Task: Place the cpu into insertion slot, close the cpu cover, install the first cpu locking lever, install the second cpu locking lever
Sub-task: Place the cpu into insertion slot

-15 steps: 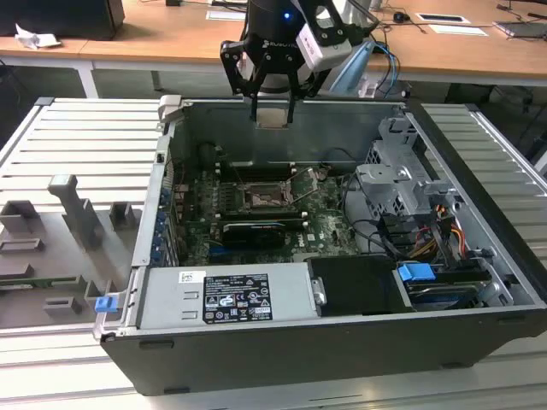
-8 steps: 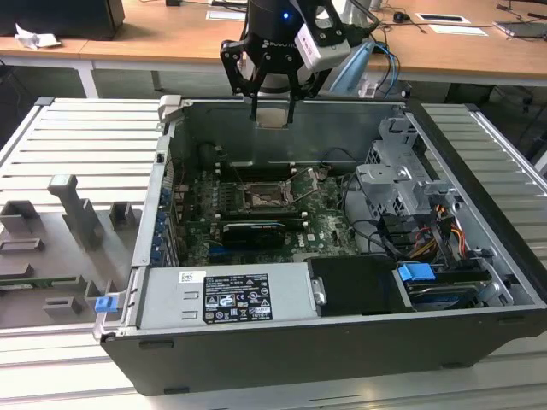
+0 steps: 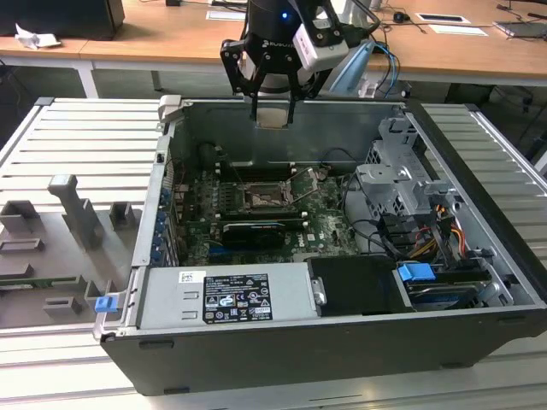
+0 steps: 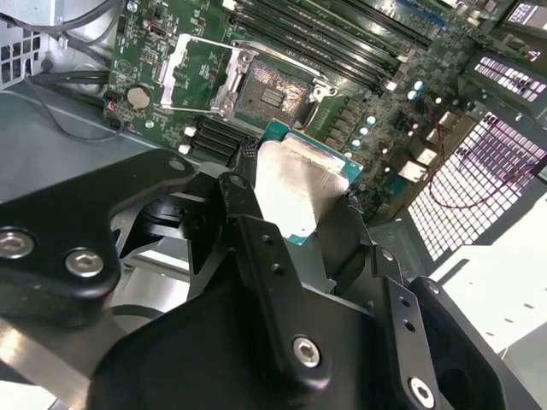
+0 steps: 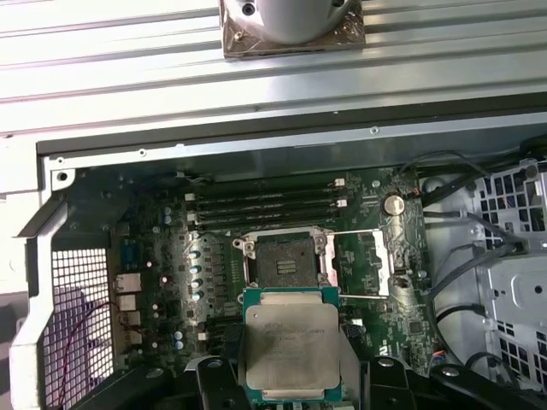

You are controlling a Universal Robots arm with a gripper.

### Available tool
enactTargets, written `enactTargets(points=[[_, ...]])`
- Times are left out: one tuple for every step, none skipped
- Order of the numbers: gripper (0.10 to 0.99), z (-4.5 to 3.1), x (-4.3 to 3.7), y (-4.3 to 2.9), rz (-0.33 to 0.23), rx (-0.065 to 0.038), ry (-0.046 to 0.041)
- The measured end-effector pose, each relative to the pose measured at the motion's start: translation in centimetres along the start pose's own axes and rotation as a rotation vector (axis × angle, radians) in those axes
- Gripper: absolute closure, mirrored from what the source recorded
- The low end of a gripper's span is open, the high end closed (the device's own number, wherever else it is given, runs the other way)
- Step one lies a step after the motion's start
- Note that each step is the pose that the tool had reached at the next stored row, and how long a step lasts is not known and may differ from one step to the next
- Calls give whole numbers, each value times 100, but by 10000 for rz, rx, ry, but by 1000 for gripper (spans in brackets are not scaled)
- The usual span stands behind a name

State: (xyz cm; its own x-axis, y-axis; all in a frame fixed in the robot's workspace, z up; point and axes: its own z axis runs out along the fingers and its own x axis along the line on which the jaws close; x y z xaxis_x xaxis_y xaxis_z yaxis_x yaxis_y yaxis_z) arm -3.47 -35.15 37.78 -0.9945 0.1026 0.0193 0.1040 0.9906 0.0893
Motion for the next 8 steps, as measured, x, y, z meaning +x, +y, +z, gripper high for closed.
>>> enactTargets(points=[[557,0,0,0,22,0,-2],[557,0,0,0,55,-1,-5],[557,0,0,0,94,-2,-9],[557,0,0,0,136,-3,-12],[557,0,0,0,157,-3,-14],[557,0,0,0,177,-3,-16],[557,0,0,0,210,-4,-19],[557,0,0,0,233,-4,-21]])
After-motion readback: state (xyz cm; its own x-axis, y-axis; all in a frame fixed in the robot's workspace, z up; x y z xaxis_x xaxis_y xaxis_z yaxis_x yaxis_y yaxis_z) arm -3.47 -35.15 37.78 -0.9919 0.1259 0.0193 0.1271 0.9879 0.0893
